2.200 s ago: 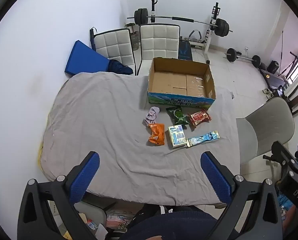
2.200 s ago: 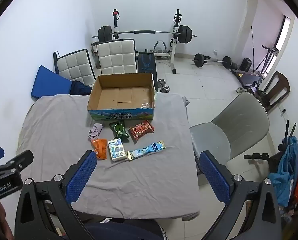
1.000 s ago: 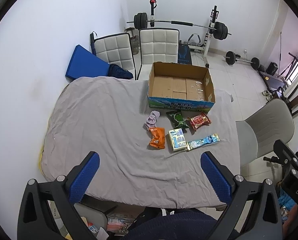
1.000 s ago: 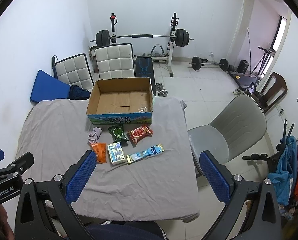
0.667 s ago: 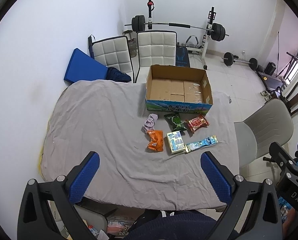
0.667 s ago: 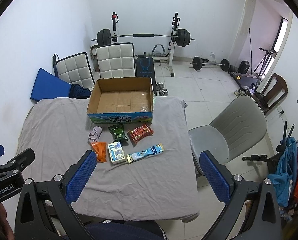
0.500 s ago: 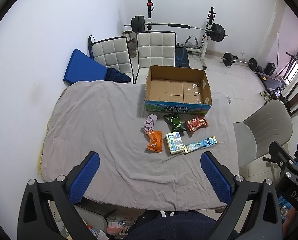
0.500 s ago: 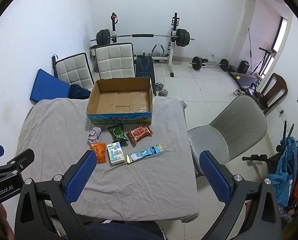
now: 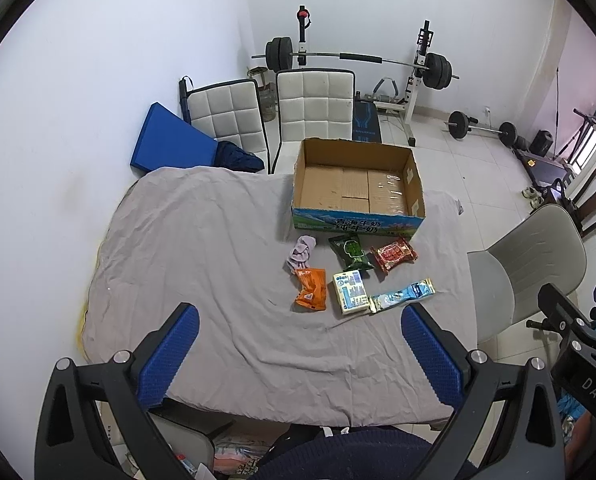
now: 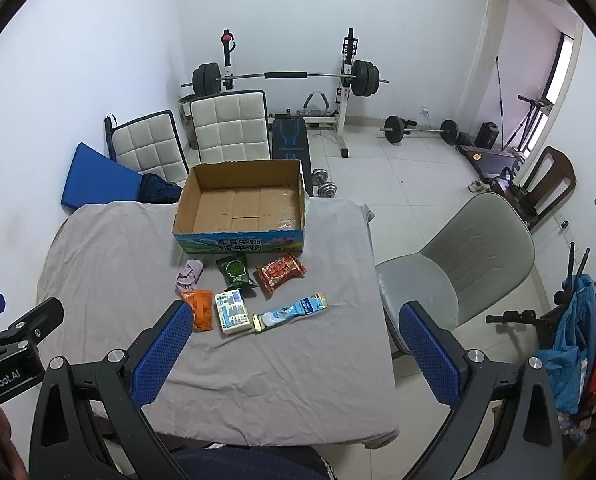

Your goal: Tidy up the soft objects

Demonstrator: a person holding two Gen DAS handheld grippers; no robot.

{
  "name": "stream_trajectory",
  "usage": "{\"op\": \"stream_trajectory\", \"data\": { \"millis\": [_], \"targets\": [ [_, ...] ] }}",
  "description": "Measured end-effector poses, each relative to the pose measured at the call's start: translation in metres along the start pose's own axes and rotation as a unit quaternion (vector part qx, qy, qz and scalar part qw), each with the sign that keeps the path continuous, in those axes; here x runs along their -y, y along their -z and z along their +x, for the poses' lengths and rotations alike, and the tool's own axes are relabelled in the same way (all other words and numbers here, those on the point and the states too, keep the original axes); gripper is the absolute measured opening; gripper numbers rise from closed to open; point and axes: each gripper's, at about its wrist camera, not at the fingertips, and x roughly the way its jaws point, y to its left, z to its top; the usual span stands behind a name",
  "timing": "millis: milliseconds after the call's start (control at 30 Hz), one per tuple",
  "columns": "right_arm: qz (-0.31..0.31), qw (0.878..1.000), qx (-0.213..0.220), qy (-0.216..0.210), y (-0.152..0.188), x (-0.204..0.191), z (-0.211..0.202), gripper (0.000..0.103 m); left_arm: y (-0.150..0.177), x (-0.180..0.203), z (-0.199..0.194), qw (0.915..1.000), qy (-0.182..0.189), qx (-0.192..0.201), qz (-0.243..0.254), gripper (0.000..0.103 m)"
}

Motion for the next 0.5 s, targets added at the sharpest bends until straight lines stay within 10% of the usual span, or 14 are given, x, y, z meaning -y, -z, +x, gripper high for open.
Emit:
{"op": "stream_trajectory", "data": {
  "millis": [500],
  "targets": [
    [-0.013, 1.000, -0.002, -0.013, -0.0031, -0.0042, -0.0005, 0.103, 0.0030, -0.0015, -0.0016, 1.0000, -0.006, -0.001, -0.001, 0.103]
  ]
}}
